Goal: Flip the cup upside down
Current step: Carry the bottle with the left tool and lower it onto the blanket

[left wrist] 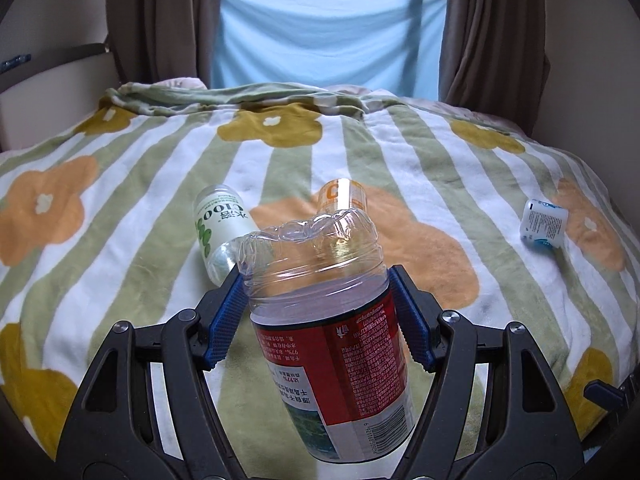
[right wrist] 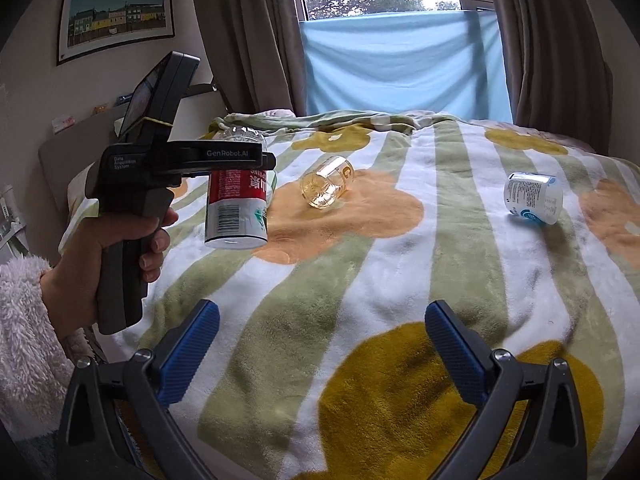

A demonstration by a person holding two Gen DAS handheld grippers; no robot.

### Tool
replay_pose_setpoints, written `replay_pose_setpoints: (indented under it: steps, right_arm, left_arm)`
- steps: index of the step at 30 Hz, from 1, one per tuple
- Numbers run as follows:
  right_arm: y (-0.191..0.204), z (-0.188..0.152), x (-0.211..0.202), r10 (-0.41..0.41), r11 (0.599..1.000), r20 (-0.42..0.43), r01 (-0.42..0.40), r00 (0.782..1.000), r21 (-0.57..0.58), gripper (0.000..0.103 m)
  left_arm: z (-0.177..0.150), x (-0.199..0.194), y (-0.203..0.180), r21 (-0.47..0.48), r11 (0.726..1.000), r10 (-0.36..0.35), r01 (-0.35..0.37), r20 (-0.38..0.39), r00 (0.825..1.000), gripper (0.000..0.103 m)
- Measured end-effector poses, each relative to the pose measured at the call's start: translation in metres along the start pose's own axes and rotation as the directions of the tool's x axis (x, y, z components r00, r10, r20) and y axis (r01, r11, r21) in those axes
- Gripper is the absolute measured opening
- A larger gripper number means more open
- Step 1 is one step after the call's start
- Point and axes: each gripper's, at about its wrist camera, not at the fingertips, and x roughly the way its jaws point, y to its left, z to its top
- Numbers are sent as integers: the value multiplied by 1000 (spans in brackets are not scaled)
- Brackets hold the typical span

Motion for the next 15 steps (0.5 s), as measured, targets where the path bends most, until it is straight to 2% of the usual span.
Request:
replay_pose_setpoints:
  steps: [6,11,15]
  right_arm:
    - [1,0,8,0,1000,-27,0,1000,-12,103]
    - [-1,-1,9,-2,1000,-32,2,1000,-7,103]
    - [-4,-1,10,-1,1000,-32,1,999,10,103]
  left_arm:
    - [-10,4,-9,38,999,27,-32,130,991,67]
    - [-11,23,-17,55,997,41,-49,138,990,67]
    - [-21,33,-17,58,998,33,-39,95,995,67]
